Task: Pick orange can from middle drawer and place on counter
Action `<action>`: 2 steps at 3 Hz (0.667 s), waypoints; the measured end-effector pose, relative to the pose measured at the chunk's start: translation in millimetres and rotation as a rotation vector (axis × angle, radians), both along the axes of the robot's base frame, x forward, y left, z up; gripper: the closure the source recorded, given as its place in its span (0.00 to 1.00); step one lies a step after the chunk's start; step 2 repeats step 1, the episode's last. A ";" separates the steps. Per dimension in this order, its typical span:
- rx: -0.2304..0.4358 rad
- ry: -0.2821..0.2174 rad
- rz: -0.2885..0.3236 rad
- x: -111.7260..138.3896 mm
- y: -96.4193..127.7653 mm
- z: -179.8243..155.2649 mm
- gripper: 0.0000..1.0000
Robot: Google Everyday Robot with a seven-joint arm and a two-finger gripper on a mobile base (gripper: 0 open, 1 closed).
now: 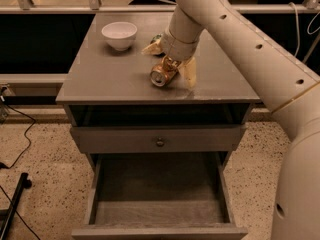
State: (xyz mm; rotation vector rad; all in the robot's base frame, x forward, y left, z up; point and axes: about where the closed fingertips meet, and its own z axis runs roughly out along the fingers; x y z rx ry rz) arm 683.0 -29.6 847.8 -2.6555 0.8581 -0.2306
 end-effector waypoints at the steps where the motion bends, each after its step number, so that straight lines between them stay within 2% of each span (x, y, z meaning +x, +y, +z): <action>1: 0.000 0.000 0.000 0.0 0.0 0.0 0.00; 2: 0.000 0.000 0.000 0.0 0.0 0.0 0.00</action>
Offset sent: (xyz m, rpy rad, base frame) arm 0.0000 0.0000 0.0000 0.0000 0.0000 0.0000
